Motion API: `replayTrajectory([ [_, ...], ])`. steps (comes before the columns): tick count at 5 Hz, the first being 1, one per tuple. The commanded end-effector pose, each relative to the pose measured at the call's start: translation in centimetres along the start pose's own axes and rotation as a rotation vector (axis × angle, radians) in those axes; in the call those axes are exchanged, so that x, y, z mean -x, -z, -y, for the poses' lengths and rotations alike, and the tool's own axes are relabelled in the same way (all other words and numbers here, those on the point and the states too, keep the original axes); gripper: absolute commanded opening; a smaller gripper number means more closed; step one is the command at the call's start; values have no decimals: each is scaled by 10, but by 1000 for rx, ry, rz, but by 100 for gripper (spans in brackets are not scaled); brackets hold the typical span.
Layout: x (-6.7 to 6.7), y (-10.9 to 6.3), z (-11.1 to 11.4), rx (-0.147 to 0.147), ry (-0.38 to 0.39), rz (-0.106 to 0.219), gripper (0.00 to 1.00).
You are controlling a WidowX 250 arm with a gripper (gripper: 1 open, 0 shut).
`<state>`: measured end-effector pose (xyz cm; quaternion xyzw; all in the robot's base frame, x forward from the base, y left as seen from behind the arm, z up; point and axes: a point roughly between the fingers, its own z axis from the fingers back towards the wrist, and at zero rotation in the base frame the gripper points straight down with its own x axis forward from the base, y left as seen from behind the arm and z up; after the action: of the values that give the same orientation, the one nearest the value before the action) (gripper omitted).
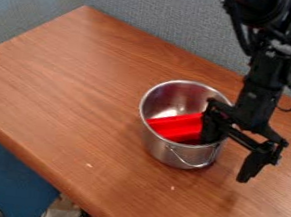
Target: Put the red object in the metal pot
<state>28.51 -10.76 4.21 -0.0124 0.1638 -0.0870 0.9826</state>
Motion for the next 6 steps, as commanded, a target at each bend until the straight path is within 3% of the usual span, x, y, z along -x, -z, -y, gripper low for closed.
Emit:
replayTrajectory([
  [1, 7, -51, 15, -22, -10, 98, 100],
  [3, -2, -54, 12, -114, 161, 84, 100],
  [5, 16, -71, 34, -160, 161, 77, 100],
  [6, 18, -85, 33, -164, 182, 91, 100],
])
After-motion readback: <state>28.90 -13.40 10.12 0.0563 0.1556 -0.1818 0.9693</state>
